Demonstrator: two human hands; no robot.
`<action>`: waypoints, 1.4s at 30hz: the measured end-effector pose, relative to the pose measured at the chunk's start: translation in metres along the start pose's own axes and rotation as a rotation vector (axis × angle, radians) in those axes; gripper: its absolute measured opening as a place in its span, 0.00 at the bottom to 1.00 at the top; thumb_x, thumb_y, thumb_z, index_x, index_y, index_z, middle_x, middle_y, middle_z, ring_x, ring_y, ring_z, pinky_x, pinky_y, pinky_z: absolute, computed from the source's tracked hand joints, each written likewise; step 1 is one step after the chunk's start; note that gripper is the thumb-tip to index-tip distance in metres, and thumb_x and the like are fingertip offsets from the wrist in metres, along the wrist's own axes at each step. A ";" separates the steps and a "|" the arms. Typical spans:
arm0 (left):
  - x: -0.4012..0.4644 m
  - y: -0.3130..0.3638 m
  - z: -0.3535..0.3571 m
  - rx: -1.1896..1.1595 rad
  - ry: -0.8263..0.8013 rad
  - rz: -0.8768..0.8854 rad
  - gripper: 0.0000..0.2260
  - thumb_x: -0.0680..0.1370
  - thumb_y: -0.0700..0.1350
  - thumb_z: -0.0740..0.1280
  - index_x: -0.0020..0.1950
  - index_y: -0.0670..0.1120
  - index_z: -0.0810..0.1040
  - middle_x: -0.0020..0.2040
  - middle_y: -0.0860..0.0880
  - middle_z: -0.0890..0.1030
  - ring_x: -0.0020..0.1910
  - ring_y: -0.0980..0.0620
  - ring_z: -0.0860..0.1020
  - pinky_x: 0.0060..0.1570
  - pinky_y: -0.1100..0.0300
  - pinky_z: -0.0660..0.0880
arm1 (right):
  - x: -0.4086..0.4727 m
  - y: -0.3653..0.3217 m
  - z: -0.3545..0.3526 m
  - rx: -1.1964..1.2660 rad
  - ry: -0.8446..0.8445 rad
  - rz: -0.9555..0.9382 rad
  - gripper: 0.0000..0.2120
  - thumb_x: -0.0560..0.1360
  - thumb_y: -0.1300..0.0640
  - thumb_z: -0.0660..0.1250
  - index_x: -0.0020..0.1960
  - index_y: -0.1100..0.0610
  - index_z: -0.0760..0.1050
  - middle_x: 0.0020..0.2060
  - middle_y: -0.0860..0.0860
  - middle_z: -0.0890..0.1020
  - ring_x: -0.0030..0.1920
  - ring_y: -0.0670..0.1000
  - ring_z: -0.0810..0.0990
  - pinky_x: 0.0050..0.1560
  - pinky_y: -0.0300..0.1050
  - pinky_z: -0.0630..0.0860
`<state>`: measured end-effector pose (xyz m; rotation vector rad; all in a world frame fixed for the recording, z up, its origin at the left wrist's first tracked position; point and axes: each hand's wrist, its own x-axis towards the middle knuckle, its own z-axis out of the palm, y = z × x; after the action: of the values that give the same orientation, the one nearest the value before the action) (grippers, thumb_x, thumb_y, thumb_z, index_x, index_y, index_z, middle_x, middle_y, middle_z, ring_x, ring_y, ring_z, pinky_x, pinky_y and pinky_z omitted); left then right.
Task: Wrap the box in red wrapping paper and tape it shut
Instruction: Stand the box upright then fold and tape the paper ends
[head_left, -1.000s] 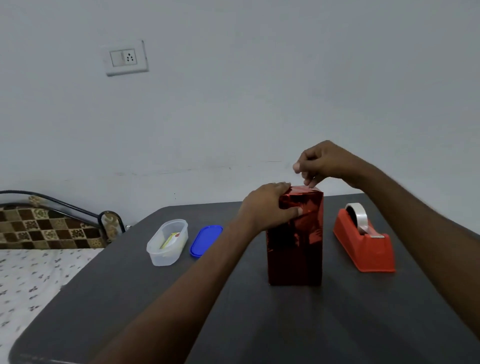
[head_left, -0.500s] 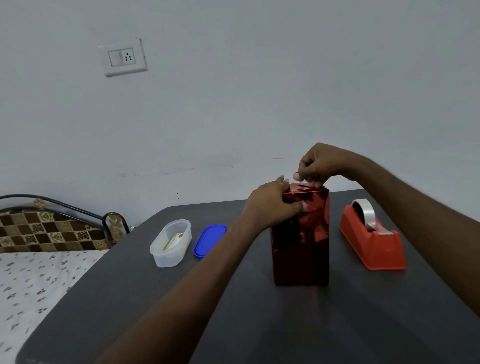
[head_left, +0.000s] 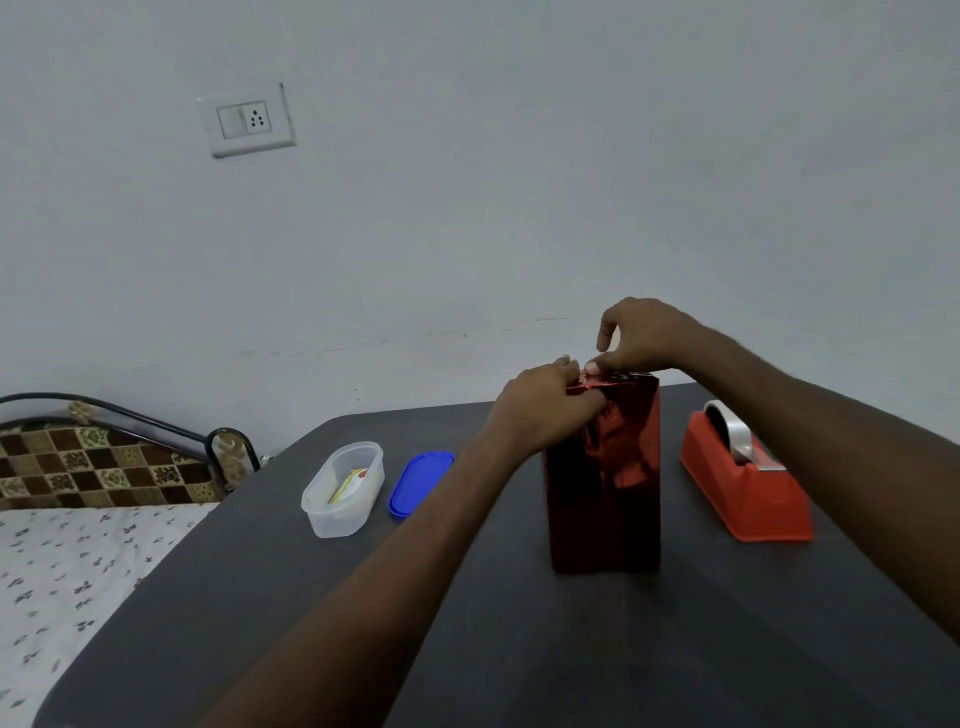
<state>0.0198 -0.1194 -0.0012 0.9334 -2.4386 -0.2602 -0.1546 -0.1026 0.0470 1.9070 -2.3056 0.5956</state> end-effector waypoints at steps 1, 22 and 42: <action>0.001 0.001 0.000 -0.034 0.004 -0.004 0.21 0.75 0.57 0.57 0.55 0.44 0.79 0.62 0.45 0.78 0.58 0.46 0.76 0.50 0.54 0.69 | -0.002 0.001 0.001 -0.029 0.036 0.031 0.19 0.70 0.42 0.76 0.51 0.55 0.80 0.47 0.49 0.79 0.53 0.54 0.79 0.49 0.46 0.74; 0.062 -0.017 0.006 -0.539 0.154 -0.627 0.15 0.66 0.44 0.77 0.50 0.41 0.83 0.46 0.46 0.84 0.47 0.48 0.83 0.52 0.52 0.81 | -0.023 0.022 0.043 1.043 -0.167 0.322 0.12 0.79 0.52 0.68 0.52 0.62 0.80 0.40 0.56 0.83 0.38 0.52 0.81 0.45 0.48 0.78; 0.038 -0.021 -0.003 -0.779 0.115 -0.485 0.11 0.80 0.46 0.63 0.57 0.44 0.82 0.53 0.45 0.84 0.47 0.52 0.80 0.48 0.55 0.77 | -0.023 0.023 0.052 1.102 -0.043 0.402 0.15 0.83 0.53 0.60 0.62 0.61 0.76 0.43 0.51 0.80 0.32 0.48 0.76 0.35 0.43 0.76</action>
<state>0.0092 -0.1600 0.0085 1.0879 -1.7148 -1.1821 -0.1621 -0.0958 -0.0131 1.6471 -2.6350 2.2456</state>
